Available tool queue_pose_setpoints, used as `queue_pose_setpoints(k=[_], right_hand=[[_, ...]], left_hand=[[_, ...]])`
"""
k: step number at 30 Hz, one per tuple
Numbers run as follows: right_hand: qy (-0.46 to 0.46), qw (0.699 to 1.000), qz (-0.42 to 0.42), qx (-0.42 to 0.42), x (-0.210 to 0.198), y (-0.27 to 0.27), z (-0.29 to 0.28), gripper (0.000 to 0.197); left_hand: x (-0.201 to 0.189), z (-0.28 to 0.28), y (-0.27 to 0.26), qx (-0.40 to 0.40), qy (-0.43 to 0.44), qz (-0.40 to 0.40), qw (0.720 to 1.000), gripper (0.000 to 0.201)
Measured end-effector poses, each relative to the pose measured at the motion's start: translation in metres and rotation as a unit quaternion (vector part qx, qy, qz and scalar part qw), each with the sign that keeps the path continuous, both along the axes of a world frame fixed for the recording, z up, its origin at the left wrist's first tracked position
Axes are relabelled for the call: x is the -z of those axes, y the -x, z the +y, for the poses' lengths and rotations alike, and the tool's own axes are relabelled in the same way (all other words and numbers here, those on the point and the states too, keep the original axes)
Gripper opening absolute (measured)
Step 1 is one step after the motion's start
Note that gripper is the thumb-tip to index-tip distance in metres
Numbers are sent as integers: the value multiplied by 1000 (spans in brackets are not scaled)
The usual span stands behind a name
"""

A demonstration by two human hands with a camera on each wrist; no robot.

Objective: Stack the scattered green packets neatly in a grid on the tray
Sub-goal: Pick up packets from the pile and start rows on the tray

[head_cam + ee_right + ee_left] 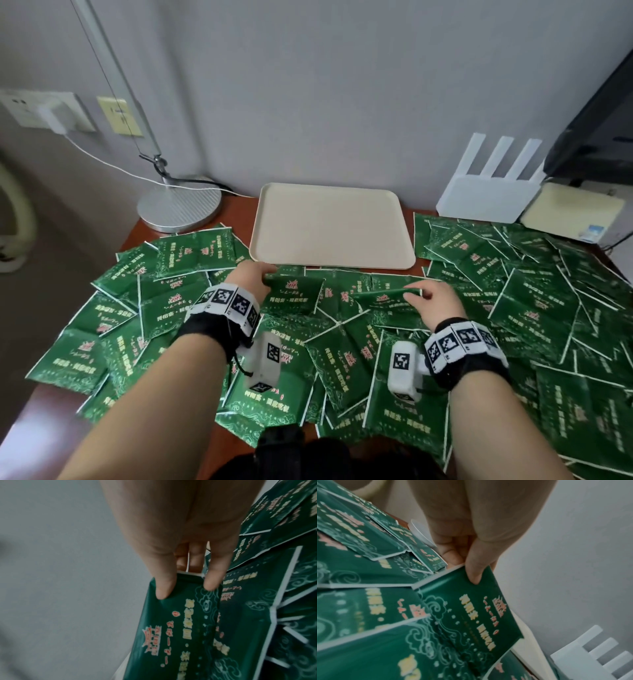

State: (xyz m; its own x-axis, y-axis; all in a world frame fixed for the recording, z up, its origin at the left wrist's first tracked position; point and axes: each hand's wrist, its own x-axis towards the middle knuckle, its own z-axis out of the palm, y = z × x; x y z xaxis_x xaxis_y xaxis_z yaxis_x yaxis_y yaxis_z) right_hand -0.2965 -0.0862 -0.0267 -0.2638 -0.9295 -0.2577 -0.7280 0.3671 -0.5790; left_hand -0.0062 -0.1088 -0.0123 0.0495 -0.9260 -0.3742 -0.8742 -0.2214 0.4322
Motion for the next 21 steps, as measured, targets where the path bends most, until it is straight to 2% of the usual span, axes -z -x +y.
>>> queue_pose_setpoints(k=[3,6,8,13,18,21], right_hand=[[48,999,-18,15,-4,3,-7,28],[50,981,-179,51,-6,0,-16,31],[43,972,-221,68,-2,-3,-22,29],[17,983,-170,68,19,-15,-33,20],[-3,990,-130,59,34,-20,-44,35],[20,994,-101,33,27,-19,-52,30]], left_hand=[[4,-6,-5,6,-19,-16,1000,33],[7,-17,-9,-12,34,12,999,21],[10,-23,-12,-25,39,49,998,22],[24,-38,-13,-32,-2,70,997,26],[42,-48,-8,-51,-44,80,995,29],[48,-54,-5,-46,-52,82,994,27]])
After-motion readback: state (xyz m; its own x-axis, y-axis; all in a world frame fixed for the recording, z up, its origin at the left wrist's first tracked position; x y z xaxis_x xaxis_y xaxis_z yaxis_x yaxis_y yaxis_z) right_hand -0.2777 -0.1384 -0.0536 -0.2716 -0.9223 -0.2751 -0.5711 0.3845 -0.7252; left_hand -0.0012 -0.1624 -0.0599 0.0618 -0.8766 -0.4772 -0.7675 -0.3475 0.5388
